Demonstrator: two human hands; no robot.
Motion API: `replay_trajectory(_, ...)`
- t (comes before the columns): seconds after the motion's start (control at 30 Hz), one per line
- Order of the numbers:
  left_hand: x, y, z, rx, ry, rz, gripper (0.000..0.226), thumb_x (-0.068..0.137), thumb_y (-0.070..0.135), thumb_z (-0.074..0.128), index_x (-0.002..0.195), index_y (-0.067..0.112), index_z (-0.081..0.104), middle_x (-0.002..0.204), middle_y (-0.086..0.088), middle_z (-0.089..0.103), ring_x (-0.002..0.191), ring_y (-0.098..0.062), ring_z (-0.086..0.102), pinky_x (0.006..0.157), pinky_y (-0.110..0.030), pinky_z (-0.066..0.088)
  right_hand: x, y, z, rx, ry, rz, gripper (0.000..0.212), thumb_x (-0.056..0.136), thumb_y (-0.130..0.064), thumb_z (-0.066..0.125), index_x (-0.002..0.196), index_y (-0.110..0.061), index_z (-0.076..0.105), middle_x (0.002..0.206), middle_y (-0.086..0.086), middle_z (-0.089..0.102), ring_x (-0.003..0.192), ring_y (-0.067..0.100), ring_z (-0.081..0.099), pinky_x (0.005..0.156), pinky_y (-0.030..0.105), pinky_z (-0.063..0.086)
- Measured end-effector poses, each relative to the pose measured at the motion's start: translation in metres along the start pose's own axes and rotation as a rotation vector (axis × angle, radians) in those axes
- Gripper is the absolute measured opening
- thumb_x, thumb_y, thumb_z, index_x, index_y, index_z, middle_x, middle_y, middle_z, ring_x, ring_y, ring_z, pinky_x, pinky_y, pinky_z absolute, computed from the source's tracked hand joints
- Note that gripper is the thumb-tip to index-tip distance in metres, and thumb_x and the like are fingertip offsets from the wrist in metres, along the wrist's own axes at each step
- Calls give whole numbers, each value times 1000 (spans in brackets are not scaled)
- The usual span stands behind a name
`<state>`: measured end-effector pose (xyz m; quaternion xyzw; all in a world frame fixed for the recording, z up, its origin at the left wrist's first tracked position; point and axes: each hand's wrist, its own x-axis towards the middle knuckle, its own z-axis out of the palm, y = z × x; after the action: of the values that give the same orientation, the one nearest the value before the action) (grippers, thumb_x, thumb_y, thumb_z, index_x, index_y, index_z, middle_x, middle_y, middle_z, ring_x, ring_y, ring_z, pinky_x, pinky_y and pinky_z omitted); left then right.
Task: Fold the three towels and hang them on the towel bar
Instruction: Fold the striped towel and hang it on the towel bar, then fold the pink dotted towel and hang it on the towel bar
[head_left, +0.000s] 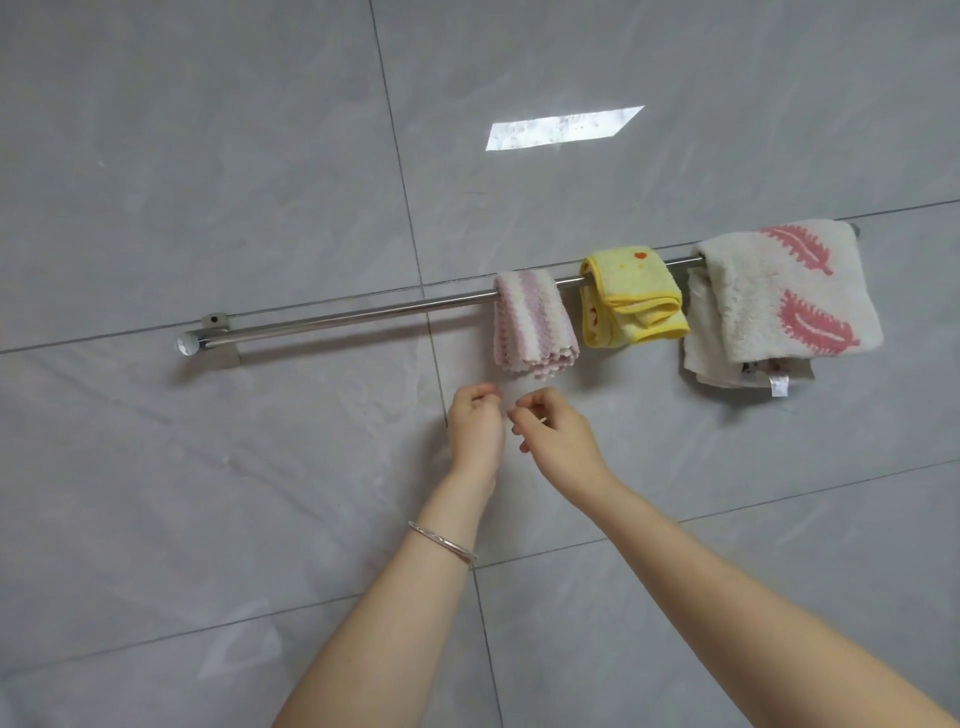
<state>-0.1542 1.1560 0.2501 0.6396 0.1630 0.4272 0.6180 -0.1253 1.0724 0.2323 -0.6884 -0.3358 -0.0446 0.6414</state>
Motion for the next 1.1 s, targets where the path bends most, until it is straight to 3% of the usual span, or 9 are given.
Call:
replay_trajectory(0.17,-20,7,-10,8,89,38,24,88,0,44,81,19,56,98,-6,60,94,-16,54,90,-32,44,-9,-6,-4,107,-6,-16,7,89,-21,50,91,-17,55,89,4,64,83,24,62,74,31,46)
replay_trajectory(0.27,-30,10,-20,-24,131,56,30,87,-3,42,78,21,57,92,-2,61,88,-12,55,87,-28,44,-20,-7,-5,176,-33,-30,6,90,-18,48,87,-17,54,83,2,62,73,20,59,65,24,44)
replay_trajectory(0.43,-57,12,-39,-61,221,79,24,88,-4,44,88,15,58,85,5,61,81,-2,55,77,-21,44,-43,-9,2,270,-88,-44,10,91,-15,48,83,-19,53,86,4,61,68,13,57,53,5,41)
replay_trajectory(0.57,-84,13,-62,-71,294,101,21,89,-3,45,93,12,58,88,6,61,83,-2,57,77,-19,44,-62,-19,11,364,-131,-29,14,92,-13,48,80,-21,51,87,6,61,69,11,55,47,4,38)
replay_trajectory(0.73,-121,15,-102,-2,373,96,24,88,-1,48,84,20,59,89,7,62,85,-2,58,79,-21,46,-90,-36,30,467,-201,-14,14,90,-12,51,80,-22,53,90,6,61,70,12,55,48,5,39)
replay_trajectory(1.1,-262,51,-225,72,673,80,15,89,5,54,96,16,60,98,5,64,96,-6,59,88,-24,48,-244,-86,118,633,-612,136,10,90,-18,56,82,-23,55,92,1,60,55,-5,54,53,5,41)
